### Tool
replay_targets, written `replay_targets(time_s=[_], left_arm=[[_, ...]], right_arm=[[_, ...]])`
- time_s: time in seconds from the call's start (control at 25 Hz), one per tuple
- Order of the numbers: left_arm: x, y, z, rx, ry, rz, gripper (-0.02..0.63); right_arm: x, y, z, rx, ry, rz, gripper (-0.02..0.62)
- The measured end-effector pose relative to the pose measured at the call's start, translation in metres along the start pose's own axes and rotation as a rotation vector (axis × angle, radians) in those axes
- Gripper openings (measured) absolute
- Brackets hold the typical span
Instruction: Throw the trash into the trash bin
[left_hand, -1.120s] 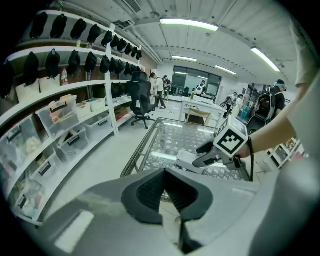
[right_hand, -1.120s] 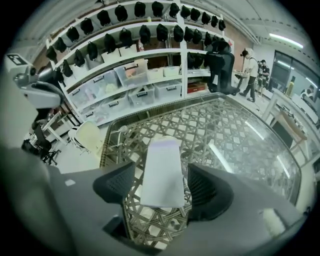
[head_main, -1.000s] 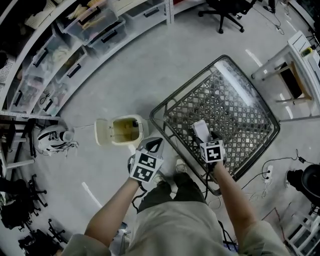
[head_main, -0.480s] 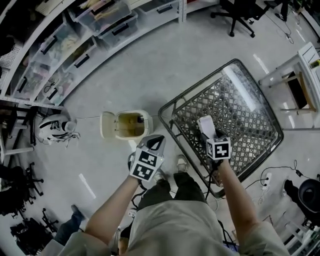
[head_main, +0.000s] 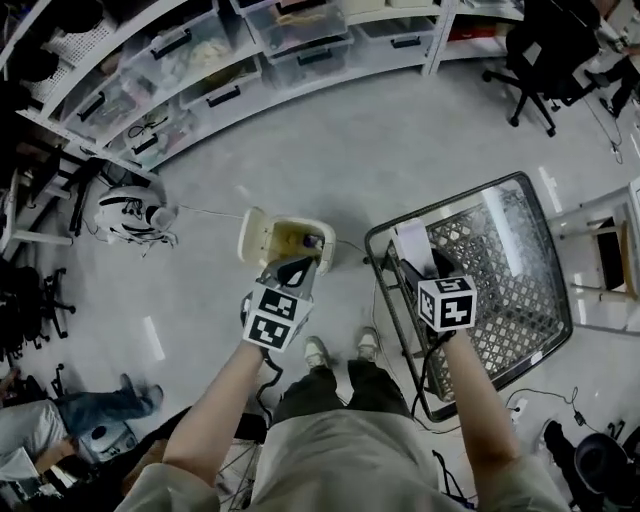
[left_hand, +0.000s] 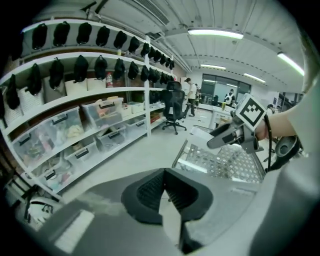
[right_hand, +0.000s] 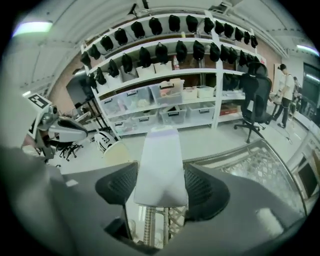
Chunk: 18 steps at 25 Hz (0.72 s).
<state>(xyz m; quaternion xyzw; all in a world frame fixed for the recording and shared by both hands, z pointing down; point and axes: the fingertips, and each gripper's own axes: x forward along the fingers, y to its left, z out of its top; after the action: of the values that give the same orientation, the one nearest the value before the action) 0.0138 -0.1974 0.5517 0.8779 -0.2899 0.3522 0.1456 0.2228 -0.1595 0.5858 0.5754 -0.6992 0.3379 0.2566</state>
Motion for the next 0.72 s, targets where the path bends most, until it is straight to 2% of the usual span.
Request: replay_targets(time_s=[0.16, 0.32, 0.48, 0.72], left_arm=[[-0.026, 0.053, -0.018, -0.059, -0.004, 0.081, 0.003], [-0.042, 0.087, -0.047, -0.132, -0.013, 0.157, 0.003], [-0.045, 0.11, -0.075, -0.188, -0.011, 0.198, 0.003], [-0.03, 0.137, -0.127, -0.236, 0.006, 0.217, 0.003]], right_arm=[[0.027, 0.052, 0.032, -0.08, 0.0, 0.064, 0.301], [0.063, 0.101, 0.043, -0.18, 0.027, 0.133, 0.301], [0.102, 0.138, 0.039, -0.256, 0.08, 0.179, 0.301], [0.167, 0.179, 0.013, -0.323, 0.167, 0.209, 0.301]])
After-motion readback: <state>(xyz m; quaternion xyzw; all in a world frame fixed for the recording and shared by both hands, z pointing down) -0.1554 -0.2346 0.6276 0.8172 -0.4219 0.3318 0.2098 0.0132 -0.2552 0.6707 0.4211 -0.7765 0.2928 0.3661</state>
